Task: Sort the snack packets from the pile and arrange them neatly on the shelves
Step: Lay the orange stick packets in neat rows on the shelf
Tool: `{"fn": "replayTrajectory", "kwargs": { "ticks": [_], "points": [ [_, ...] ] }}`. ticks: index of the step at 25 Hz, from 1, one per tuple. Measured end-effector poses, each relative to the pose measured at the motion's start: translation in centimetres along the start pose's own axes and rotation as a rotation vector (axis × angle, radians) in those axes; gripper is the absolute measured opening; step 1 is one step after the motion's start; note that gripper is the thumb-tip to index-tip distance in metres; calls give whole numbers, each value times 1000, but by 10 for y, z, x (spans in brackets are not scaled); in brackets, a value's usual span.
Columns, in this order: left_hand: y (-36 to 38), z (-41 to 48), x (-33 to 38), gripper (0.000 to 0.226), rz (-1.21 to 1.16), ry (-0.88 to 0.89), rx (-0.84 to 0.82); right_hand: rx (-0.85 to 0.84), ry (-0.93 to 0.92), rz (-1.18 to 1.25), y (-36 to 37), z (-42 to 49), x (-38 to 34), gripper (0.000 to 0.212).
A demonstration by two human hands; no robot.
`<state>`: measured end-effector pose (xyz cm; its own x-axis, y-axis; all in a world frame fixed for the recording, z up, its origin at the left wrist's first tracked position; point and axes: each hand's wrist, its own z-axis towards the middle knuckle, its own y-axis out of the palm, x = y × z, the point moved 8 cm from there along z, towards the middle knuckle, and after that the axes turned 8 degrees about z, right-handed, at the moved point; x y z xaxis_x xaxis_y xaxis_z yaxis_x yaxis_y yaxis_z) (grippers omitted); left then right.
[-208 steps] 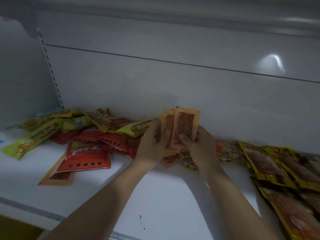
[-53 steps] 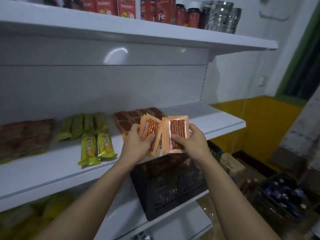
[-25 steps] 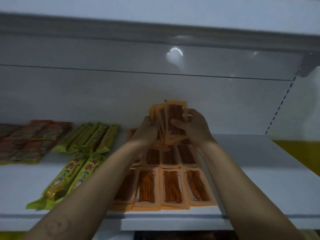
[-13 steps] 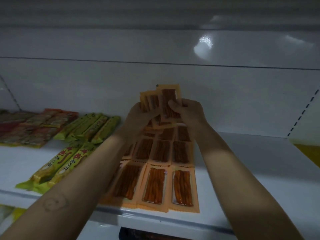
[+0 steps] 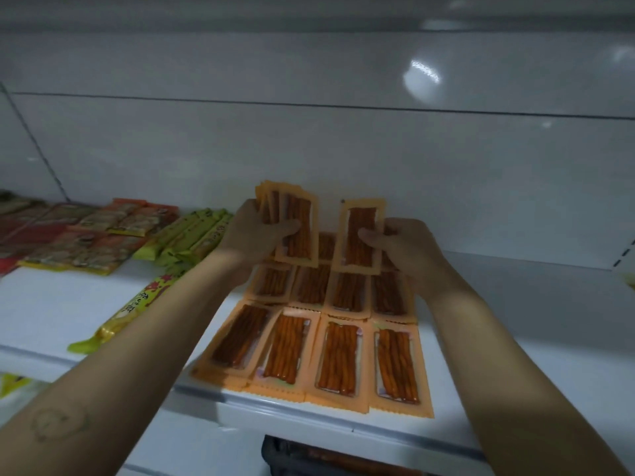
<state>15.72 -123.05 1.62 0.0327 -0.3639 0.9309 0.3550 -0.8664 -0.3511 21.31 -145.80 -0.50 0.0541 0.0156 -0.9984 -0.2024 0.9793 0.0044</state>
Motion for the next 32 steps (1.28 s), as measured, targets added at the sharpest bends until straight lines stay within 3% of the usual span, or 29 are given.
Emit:
{"fn": "replayTrajectory", "kwargs": {
  "ticks": [2,6,10,17,21,23,26,30,32],
  "points": [
    [-16,-6,-6,4,2,-13,29,-46,-4,-148,13,-12,-8,4],
    [-37,-21,-18,14,-26,-6,12,-206,57,-280,57,-49,1,41],
    [-46,-42,-34,10,-84,-36,-8,-265,146,-367,84,-84,17,58],
    [-45,-59,-47,18,-214,-74,-67,-189,250,-522,89,-99,41,45],
    [-36,-71,-49,14,-253,-126,-148,-219,228,-700,91,-100,39,52],
    [-33,-74,-49,13,-264,-140,-173,-140,176,-649,86,-97,29,46],
    [-25,-78,-44,17,-259,-156,-234,119,-27,-416,65,-90,2,40],
    [-8,-83,-31,25,-280,-138,-284,14,-73,-225,82,-96,-7,36],
    [1,-86,-26,23,-348,-136,-329,61,-44,-112,76,-99,-4,28]
  ]
}}
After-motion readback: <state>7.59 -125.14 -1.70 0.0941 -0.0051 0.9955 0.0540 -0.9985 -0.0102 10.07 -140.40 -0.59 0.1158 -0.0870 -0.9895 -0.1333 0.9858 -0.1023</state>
